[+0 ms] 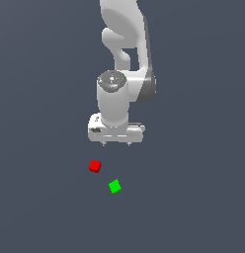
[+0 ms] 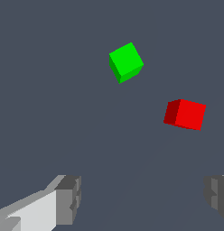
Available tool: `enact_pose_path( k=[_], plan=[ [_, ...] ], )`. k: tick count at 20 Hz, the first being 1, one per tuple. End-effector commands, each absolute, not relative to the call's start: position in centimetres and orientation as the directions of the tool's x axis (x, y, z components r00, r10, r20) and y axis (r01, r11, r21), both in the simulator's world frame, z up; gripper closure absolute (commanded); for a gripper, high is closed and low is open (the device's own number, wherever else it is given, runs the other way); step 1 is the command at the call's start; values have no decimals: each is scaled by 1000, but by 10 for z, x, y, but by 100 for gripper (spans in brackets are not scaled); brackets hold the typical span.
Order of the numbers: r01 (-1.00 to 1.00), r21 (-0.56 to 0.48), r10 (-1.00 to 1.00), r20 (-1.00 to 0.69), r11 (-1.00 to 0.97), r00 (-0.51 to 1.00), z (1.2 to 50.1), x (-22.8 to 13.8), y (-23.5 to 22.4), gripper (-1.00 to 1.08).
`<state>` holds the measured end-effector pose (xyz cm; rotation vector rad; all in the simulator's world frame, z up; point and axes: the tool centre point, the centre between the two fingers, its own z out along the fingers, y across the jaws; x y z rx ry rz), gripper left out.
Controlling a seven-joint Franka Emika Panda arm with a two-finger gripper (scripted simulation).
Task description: Stack the red cube on top of the green cube.
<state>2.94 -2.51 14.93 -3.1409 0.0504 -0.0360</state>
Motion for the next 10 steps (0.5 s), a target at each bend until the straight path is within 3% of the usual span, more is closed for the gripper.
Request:
enact_pose_path(
  k=[1, 10],
  plan=[
    [-66, 0, -66, 19, -998, 998, 138, 37, -39, -92],
    [-208, 1, -208, 7, -978, 978, 92, 65, -97, -92]
  ],
)
